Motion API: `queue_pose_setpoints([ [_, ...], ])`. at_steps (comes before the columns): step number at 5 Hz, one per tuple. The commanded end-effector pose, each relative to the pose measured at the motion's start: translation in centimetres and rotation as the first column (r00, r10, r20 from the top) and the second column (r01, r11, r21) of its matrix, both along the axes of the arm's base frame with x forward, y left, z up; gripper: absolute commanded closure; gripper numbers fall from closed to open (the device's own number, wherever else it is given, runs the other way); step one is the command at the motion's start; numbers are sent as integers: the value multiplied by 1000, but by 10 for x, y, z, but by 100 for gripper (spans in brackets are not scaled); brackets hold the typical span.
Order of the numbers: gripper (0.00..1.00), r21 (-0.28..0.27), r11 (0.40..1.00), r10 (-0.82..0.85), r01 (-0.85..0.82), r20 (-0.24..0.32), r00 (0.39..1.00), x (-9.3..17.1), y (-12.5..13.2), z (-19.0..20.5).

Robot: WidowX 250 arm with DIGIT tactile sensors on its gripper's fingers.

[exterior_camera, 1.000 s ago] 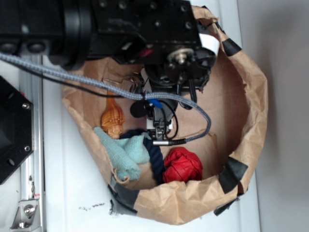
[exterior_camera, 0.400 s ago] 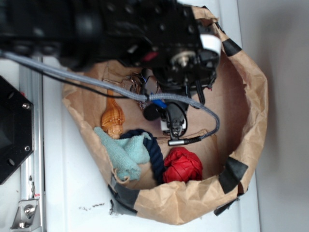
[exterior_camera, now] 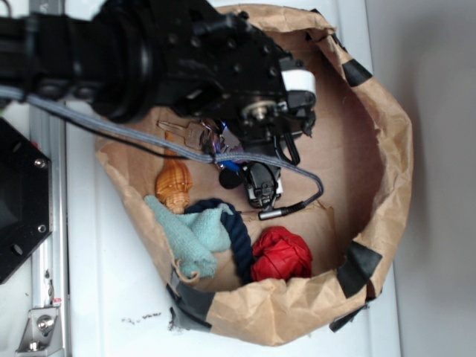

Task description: Grab the silver keys.

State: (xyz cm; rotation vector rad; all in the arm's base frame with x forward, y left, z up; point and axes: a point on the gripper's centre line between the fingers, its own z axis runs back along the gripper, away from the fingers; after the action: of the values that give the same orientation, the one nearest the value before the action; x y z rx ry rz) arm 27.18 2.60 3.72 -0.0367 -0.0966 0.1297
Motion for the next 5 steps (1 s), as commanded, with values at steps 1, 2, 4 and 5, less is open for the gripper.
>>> queue_pose_setpoints([
  [1,0,9,1000,-26,26,8,1000,4,-5,4],
  [2,0,13,999,-34,34,0,999,3,-6,1],
  [4,0,34,997,-62,62,-14,998,-14,-10,-10],
  [5,0,39,997,-70,72,-28,997,-13,-13,-15],
])
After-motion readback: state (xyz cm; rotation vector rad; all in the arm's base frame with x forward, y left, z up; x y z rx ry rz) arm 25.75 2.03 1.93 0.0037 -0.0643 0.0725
